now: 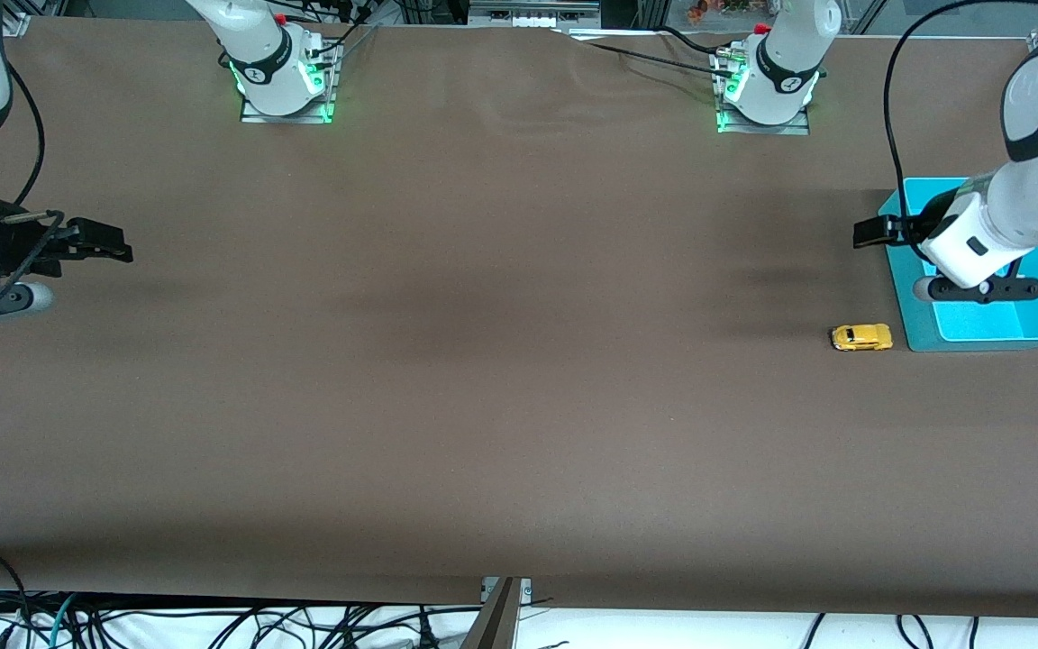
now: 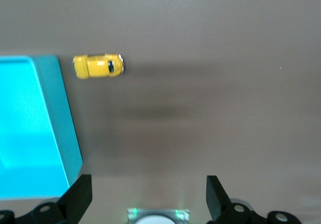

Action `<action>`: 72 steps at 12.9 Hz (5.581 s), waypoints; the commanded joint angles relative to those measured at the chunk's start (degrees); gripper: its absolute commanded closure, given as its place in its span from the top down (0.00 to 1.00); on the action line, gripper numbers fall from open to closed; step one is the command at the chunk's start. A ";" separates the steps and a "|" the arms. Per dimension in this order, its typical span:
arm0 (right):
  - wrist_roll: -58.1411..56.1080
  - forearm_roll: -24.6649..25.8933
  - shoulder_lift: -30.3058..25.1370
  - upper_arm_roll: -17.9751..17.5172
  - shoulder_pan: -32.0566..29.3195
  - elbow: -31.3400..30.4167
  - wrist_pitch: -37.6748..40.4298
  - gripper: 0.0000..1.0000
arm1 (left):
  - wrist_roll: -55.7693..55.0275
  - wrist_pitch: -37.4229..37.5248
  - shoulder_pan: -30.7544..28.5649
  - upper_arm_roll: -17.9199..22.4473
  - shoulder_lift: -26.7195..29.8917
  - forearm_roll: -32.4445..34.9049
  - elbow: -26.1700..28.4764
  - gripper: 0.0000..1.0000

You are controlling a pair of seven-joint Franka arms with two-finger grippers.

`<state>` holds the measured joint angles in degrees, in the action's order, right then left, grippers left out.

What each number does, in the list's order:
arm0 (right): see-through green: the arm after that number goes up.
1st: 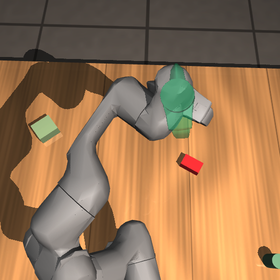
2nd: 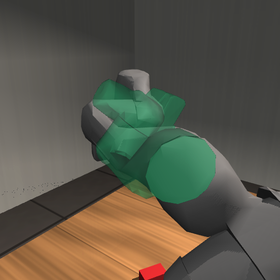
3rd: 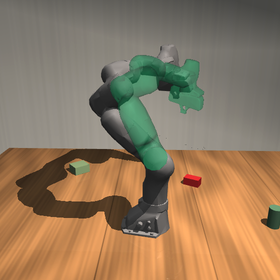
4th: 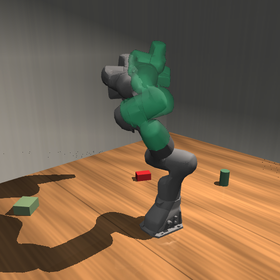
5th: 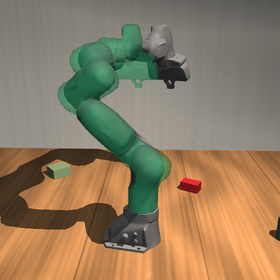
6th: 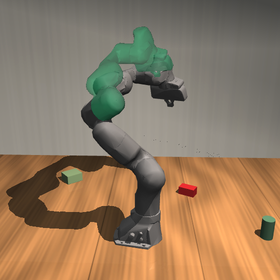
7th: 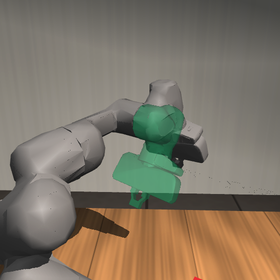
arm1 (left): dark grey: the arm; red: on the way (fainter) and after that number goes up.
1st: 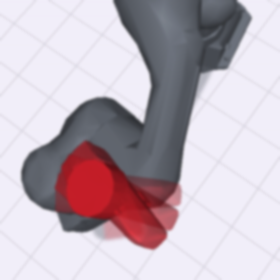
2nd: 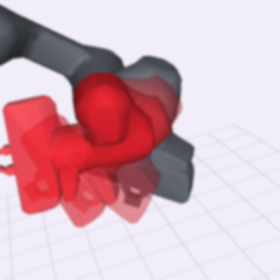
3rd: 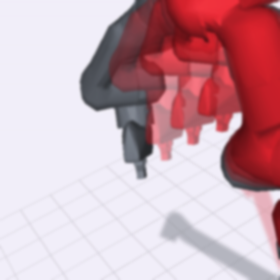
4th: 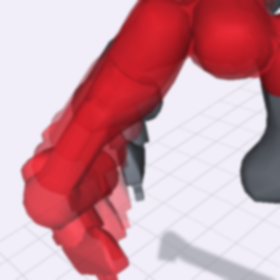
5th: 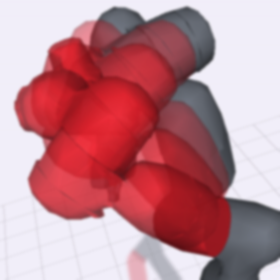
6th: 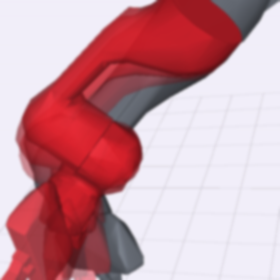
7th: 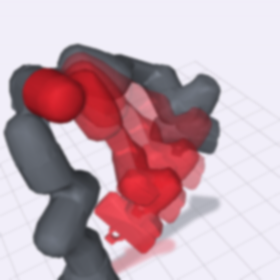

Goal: Wind and store yellow beetle car
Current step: 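Move the left gripper down over the car beside the bin, then close the left gripper on the yellow car, then lift the car and carry it over the cyan bin with the left gripper, then lower the car into the bin and open the left gripper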

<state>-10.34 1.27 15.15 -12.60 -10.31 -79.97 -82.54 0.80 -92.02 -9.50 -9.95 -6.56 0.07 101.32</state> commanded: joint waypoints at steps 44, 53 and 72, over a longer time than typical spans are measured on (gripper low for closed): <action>5.07 -0.66 -8.91 14.97 9.78 -4.84 -3.95 1.00 | 82.09 -30.78 -7.29 -1.03 -8.84 2.14 7.94 0.00; 4.89 -0.75 -8.47 14.88 9.96 -4.67 -3.95 1.00 | 92.36 -26.37 -17.21 1.42 -6.10 13.02 12.31 0.00; 4.81 -0.40 -8.47 14.88 9.70 -4.58 -3.95 1.00 | 97.12 -38.59 -34.01 3.36 -14.45 23.75 27.79 1.00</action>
<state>-6.14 1.30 7.25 2.32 -0.45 -84.19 -86.87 97.18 -131.28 -42.80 -6.59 -21.19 22.43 129.34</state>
